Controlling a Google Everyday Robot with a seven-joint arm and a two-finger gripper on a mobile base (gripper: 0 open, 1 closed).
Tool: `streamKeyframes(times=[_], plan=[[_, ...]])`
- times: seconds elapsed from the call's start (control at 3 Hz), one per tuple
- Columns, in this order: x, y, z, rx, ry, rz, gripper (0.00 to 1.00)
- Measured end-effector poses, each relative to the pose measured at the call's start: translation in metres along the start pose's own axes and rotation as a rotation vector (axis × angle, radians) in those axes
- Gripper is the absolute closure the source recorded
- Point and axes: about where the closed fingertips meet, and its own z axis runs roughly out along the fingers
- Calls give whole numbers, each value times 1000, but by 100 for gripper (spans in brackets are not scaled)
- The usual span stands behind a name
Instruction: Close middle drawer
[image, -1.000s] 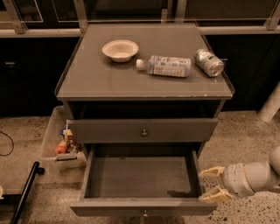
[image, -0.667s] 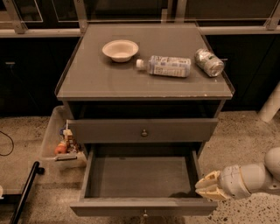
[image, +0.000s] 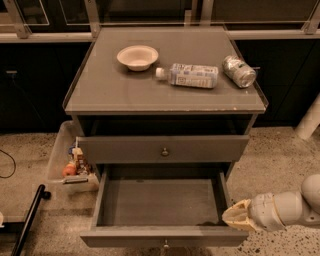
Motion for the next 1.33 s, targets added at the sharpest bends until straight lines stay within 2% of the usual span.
streamKeyframes(times=[0.33, 0.67, 1.33], plan=[[19, 14, 29, 31, -26, 16, 100], [32, 22, 52, 84, -31, -17, 100], [56, 29, 104, 62, -31, -129, 100]])
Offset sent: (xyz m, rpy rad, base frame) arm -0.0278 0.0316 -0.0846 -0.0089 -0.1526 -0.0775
